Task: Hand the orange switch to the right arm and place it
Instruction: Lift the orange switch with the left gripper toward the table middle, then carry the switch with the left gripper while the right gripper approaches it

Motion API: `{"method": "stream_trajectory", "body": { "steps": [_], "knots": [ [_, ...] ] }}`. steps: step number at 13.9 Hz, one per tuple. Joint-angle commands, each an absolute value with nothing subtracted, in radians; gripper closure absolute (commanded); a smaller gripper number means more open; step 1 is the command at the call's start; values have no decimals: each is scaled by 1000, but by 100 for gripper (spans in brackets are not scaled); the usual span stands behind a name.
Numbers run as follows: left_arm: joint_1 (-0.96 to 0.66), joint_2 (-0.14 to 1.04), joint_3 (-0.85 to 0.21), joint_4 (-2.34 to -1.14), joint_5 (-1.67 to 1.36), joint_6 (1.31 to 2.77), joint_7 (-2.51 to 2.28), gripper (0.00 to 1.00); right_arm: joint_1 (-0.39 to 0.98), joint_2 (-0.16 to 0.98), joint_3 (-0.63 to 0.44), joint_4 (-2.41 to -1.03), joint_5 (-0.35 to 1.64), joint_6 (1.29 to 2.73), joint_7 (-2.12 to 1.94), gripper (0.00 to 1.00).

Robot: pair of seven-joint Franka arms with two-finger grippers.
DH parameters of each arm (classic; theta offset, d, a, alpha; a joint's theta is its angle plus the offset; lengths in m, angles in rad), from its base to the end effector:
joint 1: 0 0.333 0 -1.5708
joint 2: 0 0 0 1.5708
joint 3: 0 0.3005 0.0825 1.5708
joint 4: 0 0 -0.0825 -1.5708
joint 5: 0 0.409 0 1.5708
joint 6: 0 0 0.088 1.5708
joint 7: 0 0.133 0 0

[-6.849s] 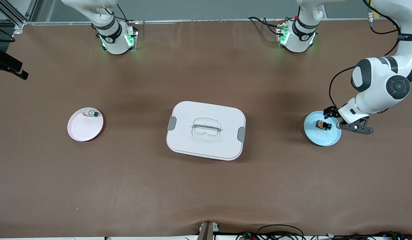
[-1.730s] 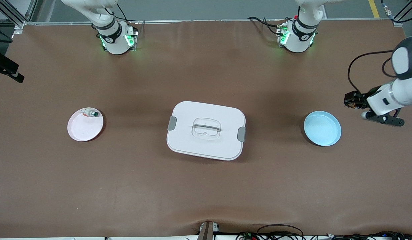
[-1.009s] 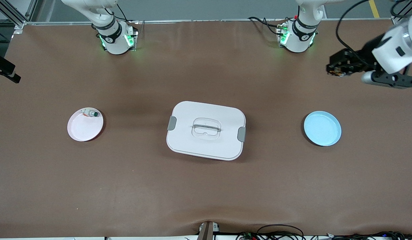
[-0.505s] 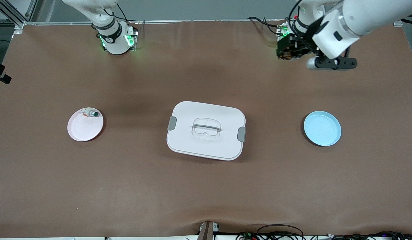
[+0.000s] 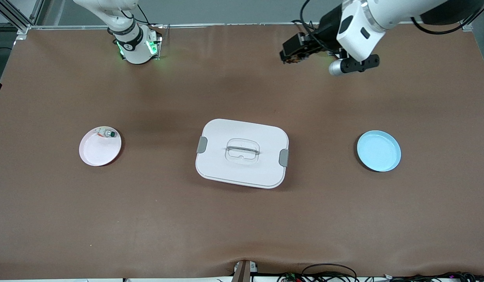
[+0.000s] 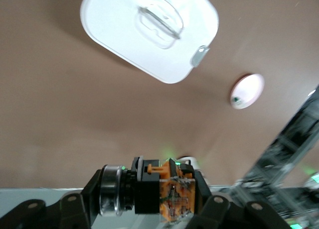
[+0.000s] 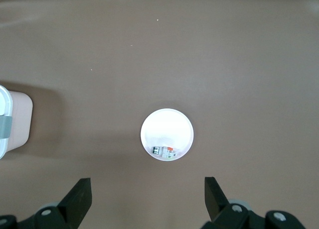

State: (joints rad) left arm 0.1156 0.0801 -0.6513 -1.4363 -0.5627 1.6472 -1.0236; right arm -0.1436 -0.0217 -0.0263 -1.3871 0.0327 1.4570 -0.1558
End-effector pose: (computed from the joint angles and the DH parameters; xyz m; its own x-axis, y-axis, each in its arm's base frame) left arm 0.4974 -0.3549 0.6424 0.8397 0.3445 -0.4199 0.5144 -0.7525 0.4112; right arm 0.5520 -0.0902 0.6751 0.9954 -0.0097 0.0955 -0.0081 -0.9998 -0.0180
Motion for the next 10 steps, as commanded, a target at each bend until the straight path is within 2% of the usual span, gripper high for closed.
{"method": "stream_trajectory", "body": {
  "steps": [1, 5, 10],
  "knots": [
    [97, 132, -699, -1405, -595, 1776, -1294, 72, -182, -18, -14, -1385, 46, 1421, -176, 0],
    [-9, 201, -698, -1407, -581, 1954, -1615, 72, -183, -21, -14, -1388, 116, 1322, -176, 0],
    [-123, 279, -693, -1408, -508, 2138, -1951, 72, -176, -28, -12, -1408, 372, 1285, -76, 0]
  ]
}}
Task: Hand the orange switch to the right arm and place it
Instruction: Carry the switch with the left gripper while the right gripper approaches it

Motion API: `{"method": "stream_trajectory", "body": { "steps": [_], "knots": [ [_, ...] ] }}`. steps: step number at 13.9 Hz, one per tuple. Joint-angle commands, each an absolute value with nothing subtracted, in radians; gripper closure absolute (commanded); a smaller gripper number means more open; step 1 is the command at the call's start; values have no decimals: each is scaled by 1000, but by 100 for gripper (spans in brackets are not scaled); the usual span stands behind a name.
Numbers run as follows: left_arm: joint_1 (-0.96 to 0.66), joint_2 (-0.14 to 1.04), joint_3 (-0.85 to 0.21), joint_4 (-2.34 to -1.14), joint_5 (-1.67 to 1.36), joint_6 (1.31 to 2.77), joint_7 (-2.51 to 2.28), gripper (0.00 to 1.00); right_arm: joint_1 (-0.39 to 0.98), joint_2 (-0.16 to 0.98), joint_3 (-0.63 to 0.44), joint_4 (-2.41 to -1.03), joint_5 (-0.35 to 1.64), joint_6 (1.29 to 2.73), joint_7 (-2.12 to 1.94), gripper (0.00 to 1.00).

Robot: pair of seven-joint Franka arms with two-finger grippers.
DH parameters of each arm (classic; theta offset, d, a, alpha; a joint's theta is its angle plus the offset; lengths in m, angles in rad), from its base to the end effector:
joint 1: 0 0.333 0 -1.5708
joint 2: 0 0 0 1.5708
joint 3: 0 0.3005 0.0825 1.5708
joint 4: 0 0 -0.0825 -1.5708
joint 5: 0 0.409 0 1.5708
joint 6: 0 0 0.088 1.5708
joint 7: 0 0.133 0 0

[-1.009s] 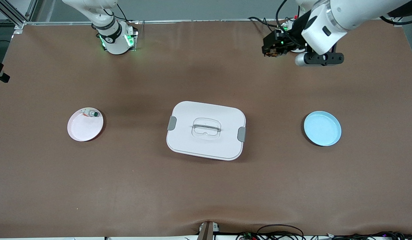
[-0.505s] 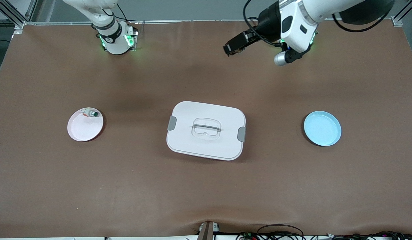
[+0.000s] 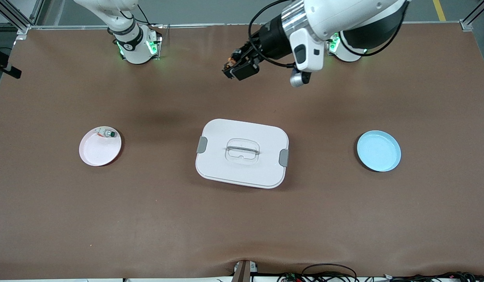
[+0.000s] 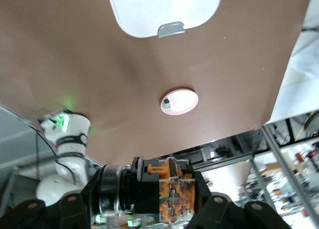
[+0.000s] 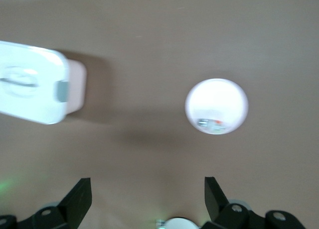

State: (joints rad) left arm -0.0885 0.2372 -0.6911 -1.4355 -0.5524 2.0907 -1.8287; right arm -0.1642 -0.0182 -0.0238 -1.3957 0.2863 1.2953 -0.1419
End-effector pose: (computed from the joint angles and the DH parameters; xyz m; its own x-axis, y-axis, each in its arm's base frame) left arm 0.4987 -0.4739 0.6103 0.2747 0.6482 -0.7102 0.9597 -0.2305 0.1609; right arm 0.5367 -0.0586 0.6608 0.9992 0.0254 -0.0312 0.0155 -0.9584 -0.2848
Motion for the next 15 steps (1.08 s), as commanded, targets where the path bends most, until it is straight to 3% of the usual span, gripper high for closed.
{"method": "stream_trajectory", "body": {
  "steps": [1, 4, 7, 15],
  "knots": [
    [-147, 302, -693, -1408, -482, 2181, -2006, 72, -170, -28, -2, -1408, 424, 1290, -1, 0],
    [-224, 383, -690, -1407, -404, 2293, -2165, 72, -108, -37, 12, -1425, 526, 1330, 147, 0],
    [-273, 442, -689, -1405, -347, 2384, -2260, 72, -60, -98, 17, -1530, 580, 1429, 195, 0],
    [-360, 469, -676, -1378, -344, 2500, -2255, 72, 73, -132, 21, -1681, 643, 1475, 187, 0]
  ]
}}
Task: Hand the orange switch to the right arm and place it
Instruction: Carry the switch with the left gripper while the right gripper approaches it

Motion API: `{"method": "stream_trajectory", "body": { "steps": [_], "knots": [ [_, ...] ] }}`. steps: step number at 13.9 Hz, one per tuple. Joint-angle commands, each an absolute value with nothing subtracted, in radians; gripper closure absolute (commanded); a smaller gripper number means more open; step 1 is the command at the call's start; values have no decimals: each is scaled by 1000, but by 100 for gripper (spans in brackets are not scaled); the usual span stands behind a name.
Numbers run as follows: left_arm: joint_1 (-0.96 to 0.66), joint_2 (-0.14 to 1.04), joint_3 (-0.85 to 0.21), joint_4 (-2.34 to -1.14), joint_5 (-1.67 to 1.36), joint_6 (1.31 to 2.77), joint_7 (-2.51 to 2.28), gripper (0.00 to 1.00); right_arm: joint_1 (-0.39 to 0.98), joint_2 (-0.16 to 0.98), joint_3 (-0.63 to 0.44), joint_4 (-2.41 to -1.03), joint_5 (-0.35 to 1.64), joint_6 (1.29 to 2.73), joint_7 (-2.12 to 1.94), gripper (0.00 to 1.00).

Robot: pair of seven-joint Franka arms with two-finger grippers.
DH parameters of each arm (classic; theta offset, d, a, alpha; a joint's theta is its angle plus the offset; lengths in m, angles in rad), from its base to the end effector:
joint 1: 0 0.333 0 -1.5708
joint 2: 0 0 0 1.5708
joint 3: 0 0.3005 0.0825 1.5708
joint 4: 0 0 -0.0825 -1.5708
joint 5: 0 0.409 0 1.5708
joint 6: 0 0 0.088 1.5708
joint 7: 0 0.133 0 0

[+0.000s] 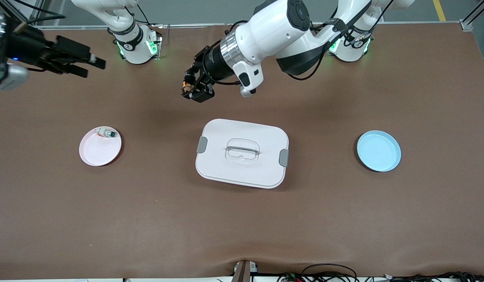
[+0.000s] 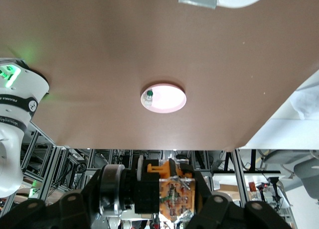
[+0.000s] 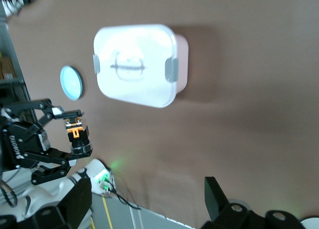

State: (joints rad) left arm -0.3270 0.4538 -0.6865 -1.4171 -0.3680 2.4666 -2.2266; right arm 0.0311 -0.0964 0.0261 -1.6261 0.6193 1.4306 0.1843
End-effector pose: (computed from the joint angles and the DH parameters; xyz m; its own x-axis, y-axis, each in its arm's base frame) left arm 0.4730 -0.5884 0.5293 0.0038 0.6401 -0.7683 0.9997 0.0165 0.0188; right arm 0.5261 0.1145 0.6247 0.9839 -0.0138 -0.1779 -0.1119 -0.8245 -0.5547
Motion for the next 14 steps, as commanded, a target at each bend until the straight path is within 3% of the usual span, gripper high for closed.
{"method": "stream_trajectory", "body": {
  "steps": [1, 14],
  "knots": [
    [-376, 472, -670, -1378, -344, 2528, -2255, 72, 96, -133, 21, -1699, 653, 1506, 192, 0],
    [-414, 471, -632, -1378, -342, 2553, -2258, 72, 270, -126, 21, -1753, 704, 1709, 192, 0]
  ]
}}
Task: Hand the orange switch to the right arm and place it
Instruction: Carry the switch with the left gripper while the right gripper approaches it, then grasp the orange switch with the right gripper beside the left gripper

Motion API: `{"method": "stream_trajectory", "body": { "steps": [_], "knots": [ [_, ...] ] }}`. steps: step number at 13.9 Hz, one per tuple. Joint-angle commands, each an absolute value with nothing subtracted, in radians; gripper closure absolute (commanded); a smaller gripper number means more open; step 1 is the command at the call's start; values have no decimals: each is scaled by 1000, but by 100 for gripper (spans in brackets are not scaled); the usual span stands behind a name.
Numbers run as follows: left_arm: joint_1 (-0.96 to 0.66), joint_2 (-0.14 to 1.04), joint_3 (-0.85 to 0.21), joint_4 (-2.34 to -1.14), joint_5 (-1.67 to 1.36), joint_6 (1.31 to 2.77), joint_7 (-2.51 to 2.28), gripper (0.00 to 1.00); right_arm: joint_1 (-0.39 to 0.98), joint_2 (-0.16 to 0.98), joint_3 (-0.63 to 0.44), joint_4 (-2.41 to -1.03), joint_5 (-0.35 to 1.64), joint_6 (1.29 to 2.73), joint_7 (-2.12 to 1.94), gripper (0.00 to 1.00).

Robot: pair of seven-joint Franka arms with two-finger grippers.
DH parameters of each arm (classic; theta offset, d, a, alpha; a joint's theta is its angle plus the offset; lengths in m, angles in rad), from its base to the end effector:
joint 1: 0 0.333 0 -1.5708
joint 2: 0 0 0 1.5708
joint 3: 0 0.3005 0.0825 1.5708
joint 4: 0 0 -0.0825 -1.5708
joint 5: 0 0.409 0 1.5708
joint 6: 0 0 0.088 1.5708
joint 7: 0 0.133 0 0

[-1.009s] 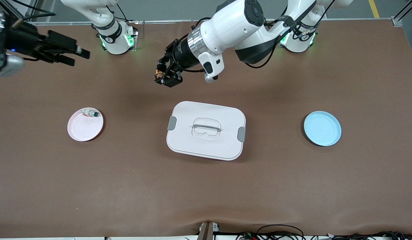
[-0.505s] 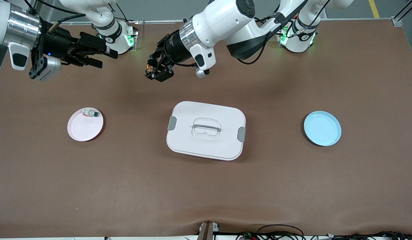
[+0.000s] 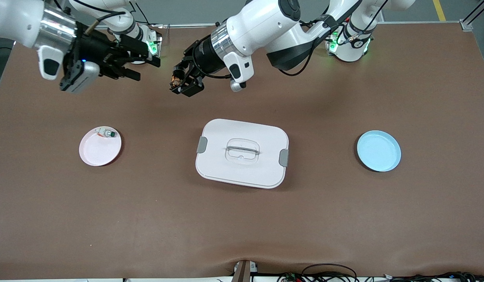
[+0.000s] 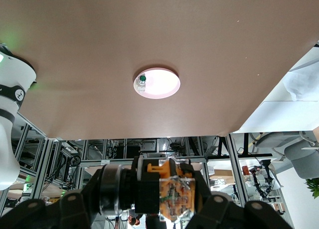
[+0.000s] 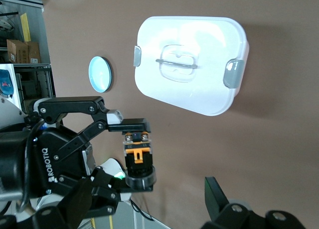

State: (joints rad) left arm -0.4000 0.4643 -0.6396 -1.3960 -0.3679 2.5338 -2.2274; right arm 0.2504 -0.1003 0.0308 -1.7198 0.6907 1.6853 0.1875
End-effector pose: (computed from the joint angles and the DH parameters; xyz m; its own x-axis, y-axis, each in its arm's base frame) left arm 0.4650 -0.6050 0.5342 0.0277 0.6128 -0.7898 0.9976 0.0331 0.0607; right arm 0.5186 0.2315 0.6035 0.9949 0.0630 -0.0791 -0.0010 -0.7764 -0.6302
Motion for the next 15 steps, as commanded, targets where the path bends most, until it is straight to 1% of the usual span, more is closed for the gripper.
{"method": "stream_trajectory", "body": {
  "steps": [1, 5, 10, 15],
  "knots": [
    [-414, 469, -632, -1379, -342, 2553, -2258, 72, 271, -124, 21, -1753, 703, 1723, 192, 0],
    [-414, 468, -632, -1381, -341, 2553, -2258, 71, 307, -115, 21, -1758, 698, 1770, 190, 0],
    [-413, 457, -632, -1382, -342, 2553, -2258, 71, 336, -74, 21, -1758, 666, 1819, 179, 0],
    [-411, 456, -632, -1385, -342, 2553, -2256, 71, 341, -58, 21, -1758, 655, 1822, 170, 0]
  ]
}}
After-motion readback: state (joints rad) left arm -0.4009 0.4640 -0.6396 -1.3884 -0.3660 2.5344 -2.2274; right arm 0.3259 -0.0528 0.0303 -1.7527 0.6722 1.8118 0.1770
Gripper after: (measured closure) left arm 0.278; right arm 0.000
